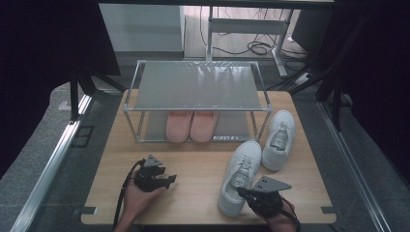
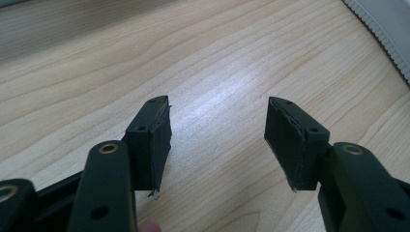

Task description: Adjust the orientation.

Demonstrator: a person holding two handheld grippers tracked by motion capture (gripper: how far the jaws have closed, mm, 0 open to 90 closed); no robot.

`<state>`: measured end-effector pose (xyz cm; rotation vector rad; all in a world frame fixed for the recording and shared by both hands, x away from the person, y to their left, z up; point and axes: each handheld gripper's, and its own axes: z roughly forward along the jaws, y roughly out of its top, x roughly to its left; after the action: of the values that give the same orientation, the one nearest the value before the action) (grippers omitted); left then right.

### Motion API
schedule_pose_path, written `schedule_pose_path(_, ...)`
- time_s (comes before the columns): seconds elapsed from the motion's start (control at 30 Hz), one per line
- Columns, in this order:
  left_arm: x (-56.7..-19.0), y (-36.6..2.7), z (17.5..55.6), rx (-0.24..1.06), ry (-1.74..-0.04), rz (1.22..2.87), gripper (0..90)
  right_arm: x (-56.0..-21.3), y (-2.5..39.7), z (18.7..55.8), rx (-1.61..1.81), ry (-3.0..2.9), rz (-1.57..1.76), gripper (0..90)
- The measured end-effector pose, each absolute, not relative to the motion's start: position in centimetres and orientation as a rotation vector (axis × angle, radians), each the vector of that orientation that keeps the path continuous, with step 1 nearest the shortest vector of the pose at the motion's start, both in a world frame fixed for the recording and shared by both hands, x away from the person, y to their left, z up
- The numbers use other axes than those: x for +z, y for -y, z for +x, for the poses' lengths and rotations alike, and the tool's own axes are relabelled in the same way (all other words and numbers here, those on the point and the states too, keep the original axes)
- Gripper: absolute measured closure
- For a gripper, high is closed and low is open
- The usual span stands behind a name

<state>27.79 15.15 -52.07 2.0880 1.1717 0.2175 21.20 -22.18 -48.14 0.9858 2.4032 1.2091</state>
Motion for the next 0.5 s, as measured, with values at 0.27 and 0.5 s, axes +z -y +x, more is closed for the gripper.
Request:
schedule_pose_path(0.27, -52.2, -15.0, 27.8, 0.214, -1.171, 2.096, 43.2, -48.1, 23.5, 20.7, 1.213, -2.403, 1.000, 90.0)
schedule_pose_path(0.5, -52.4, -14.8, 27.9, 0.209, -1.170, 2.103, 43.2, -48.2, 25.3, 20.2, 1.227, -2.385, 1.022, 90.0)
